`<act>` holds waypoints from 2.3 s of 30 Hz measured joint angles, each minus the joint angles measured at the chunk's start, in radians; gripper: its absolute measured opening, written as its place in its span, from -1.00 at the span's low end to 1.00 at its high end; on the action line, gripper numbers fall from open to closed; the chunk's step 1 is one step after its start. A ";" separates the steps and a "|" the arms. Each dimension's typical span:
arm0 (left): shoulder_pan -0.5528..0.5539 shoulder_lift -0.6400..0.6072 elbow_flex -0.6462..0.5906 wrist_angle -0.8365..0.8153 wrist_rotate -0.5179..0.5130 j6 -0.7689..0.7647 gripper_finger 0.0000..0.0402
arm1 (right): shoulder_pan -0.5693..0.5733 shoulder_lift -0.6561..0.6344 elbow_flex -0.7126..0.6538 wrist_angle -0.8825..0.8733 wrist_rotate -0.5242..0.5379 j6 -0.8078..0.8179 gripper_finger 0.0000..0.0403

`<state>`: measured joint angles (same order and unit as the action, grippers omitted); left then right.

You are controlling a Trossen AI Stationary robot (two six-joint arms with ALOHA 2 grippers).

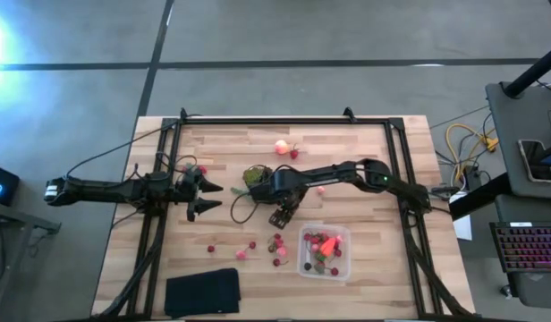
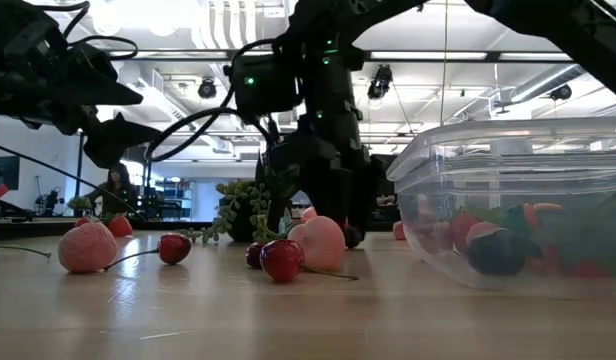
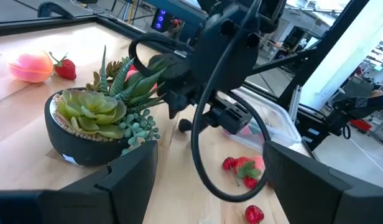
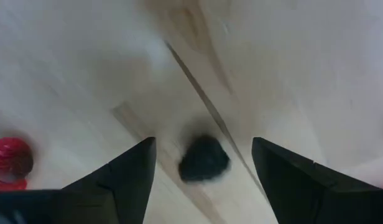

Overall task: Pick and placing Produce into tupperware
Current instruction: Put the blackberry into the bin

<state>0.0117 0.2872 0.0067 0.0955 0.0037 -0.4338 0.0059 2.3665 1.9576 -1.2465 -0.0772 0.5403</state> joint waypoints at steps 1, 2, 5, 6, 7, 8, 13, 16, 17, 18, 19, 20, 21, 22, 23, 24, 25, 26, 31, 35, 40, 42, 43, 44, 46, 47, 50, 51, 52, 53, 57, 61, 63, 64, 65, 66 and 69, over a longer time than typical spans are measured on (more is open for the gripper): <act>0.000 0.000 0.000 0.000 0.000 0.000 0.38 | 0.000 0.006 0.004 0.002 -0.003 -0.007 0.26; 0.000 0.000 0.000 0.000 0.000 0.000 0.38 | 0.000 0.008 0.006 0.003 -0.007 -0.009 0.24; 0.000 0.000 0.000 0.000 0.000 0.000 0.38 | 0.002 0.011 0.015 0.005 -0.029 -0.006 0.15; 0.000 0.000 0.000 0.000 0.000 0.000 0.38 | 0.002 0.011 0.015 0.007 -0.030 -0.003 0.11; 0.000 0.000 0.000 0.000 0.000 0.000 0.38 | 0.003 0.011 0.015 0.006 -0.031 -0.003 0.08; 0.000 0.000 0.000 0.000 0.000 0.000 0.38 | 0.003 0.011 0.015 0.002 -0.031 -0.002 0.04; 0.000 0.000 0.000 0.000 0.000 0.000 0.38 | 0.003 0.011 0.015 -0.022 -0.030 0.003 -0.10; 0.000 0.000 0.000 0.000 0.000 0.000 0.38 | 0.003 0.011 0.015 -0.039 -0.029 0.024 -0.11; 0.000 0.000 0.000 0.000 0.000 0.000 0.38 | 0.003 0.011 0.015 -0.043 -0.030 0.032 -0.10; 0.000 0.000 0.000 0.000 0.000 0.000 0.38 | 0.003 0.011 0.015 -0.049 -0.032 0.037 -0.09; 0.000 0.000 0.000 0.000 0.000 0.000 0.38 | 0.003 0.011 0.014 -0.052 -0.034 0.040 -0.07; 0.000 0.000 0.000 0.000 0.000 0.000 0.38 | 0.005 0.011 0.014 -0.055 -0.034 0.041 -0.06; 0.000 0.000 0.000 0.000 0.000 0.000 0.38 | 0.006 0.011 0.014 -0.057 -0.034 0.041 -0.04; 0.000 0.000 0.000 0.000 0.000 0.000 0.38 | 0.007 0.011 0.014 -0.057 -0.034 0.041 -0.03; 0.000 0.000 0.000 0.000 0.000 0.000 0.38 | 0.009 0.011 0.014 -0.057 -0.038 0.041 -0.02; 0.000 0.000 0.000 0.000 0.000 0.000 0.38 | 0.009 0.011 0.014 -0.058 -0.050 0.042 -0.02; 0.000 0.000 0.000 0.000 0.000 0.000 0.38 | 0.010 0.011 0.013 -0.059 -0.064 0.044 -0.02; 0.000 0.000 0.000 0.000 0.000 0.000 0.38 | 0.010 0.011 0.011 -0.059 -0.073 0.047 -0.04; 0.000 0.000 0.000 0.000 0.000 0.000 0.38 | 0.011 0.011 0.000 -0.059 -0.079 0.049 -0.20; 0.000 0.000 0.000 0.000 0.000 0.000 0.38 | 0.013 0.011 -0.001 -0.055 -0.060 0.045 -0.36; 0.000 0.000 0.000 0.000 0.000 0.000 0.38 | 0.014 0.011 -0.001 -0.054 -0.044 0.045 -0.53; 0.000 0.000 0.000 0.000 0.000 0.000 0.38 | 0.013 0.010 -0.001 -0.054 -0.042 0.042 -0.57; 0.000 0.000 0.000 0.000 0.000 0.000 0.38 | 0.013 0.010 -0.001 -0.054 -0.042 0.039 -0.58; 0.000 0.000 0.000 0.000 0.000 0.000 0.38 | 0.014 0.010 -0.001 -0.054 -0.042 0.038 -0.58; 0.000 0.000 0.000 0.000 0.000 0.000 0.38 | 0.014 0.005 -0.002 -0.055 -0.043 0.037 -0.55; 0.000 0.000 0.000 0.000 0.000 0.000 0.38 | 0.015 -0.002 -0.002 -0.056 -0.043 0.037 -0.53; 0.000 0.000 0.000 0.000 0.000 0.000 0.38 | 0.019 -0.056 -0.003 -0.056 -0.042 0.052 -0.50; 0.000 0.000 0.000 0.000 0.000 0.000 0.38 | 0.020 -0.082 -0.003 -0.057 -0.042 0.062 -0.50; 0.000 0.000 0.000 0.000 0.000 0.000 0.38 | 0.021 -0.111 -0.003 -0.059 -0.042 0.074 -0.50; 0.000 0.000 0.000 0.000 0.000 0.000 0.38 | 0.022 -0.142 -0.003 -0.062 -0.044 0.088 -0.51; 0.000 0.000 0.000 0.000 0.000 0.000 0.38 | 0.048 -0.286 -0.003 -0.109 -0.061 0.134 -0.54; 0.000 0.000 0.000 0.000 0.000 0.000 0.38 | 0.121 -0.444 -0.022 -0.119 -0.091 0.163 -0.51; 0.000 0.000 0.000 0.000 0.000 0.000 0.38 | 0.173 -0.505 -0.057 -0.123 -0.079 0.186 -0.49; 0.000 0.000 0.000 0.000 0.000 0.000 0.38 | 0.202 -0.529 -0.079 -0.132 -0.059 0.203 -0.49; 0.000 0.000 0.000 0.000 0.000 0.000 0.38 | 0.230 -0.551 -0.107 -0.143 -0.044 0.217 -0.49; 0.000 0.000 0.000 0.000 0.000 0.000 0.38 | 0.258 -0.569 -0.141 -0.150 -0.034 0.232 -0.49; 0.000 0.000 0.000 0.000 0.000 0.000 0.38 | 0.323 -0.598 -0.241 -0.102 -0.027 0.293 -0.49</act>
<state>0.0120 0.2871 0.0067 0.0959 0.0036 -0.4337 0.3286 1.7689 1.7162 -1.3488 -0.1040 0.8331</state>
